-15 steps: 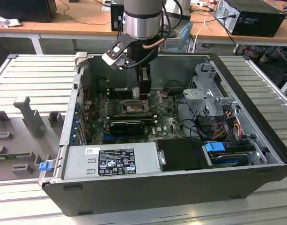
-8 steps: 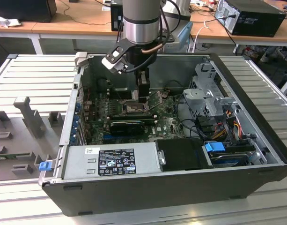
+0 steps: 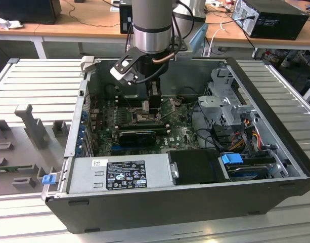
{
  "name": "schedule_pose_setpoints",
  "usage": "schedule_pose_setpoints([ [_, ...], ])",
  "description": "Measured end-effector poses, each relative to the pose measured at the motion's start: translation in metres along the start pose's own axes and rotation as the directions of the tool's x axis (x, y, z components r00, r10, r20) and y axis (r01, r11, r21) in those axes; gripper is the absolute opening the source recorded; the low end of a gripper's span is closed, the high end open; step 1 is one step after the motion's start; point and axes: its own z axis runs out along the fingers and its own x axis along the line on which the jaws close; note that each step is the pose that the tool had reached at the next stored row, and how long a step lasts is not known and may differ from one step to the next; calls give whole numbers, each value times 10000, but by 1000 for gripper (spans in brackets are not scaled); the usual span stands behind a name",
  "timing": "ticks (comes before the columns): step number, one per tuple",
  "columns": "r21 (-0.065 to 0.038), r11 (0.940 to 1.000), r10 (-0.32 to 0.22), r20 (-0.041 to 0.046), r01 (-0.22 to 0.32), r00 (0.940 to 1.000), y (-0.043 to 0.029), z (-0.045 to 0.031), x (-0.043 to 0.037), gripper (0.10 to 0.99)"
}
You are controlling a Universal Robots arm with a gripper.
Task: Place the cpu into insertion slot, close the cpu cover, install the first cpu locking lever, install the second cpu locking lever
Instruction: 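Place the cpu into insertion slot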
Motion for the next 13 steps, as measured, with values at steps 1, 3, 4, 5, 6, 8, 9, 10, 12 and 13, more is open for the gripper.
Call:
schedule_pose_setpoints([
  [1, 0, 10000, 0, 0, 0, 10000, 0, 6, 0, 541],
  [3, 2, 10000, 0, 0, 0, 10000, -2, 24, 0, 541],
  [4, 4, 10000, 1, 1, -1, 10000, -2, 28, 0, 541],
  [5, 5, 10000, 1, 1, -1, 10000, -3, 32, 0, 541],
  [6, 6, 10000, 1, 2, -1, 10000, -3, 37, 0, 541],
  [8, 7, 10000, 1, 2, -1, 10000, -3, 42, 0, 541],
  [9, 7, 10000, 1, 1, -1, 10000, -3, 44, 0, 541],
  [10, 7, 10000, 0, 2, 0, 10000, -3, 45, 0, 541],
  [12, 9, 10000, 1, 1, -1, 10000, -4, 54, 0, 541],
  [13, 9, 10000, 0, 0, 0, 10000, -4, 56, 0, 541],
])
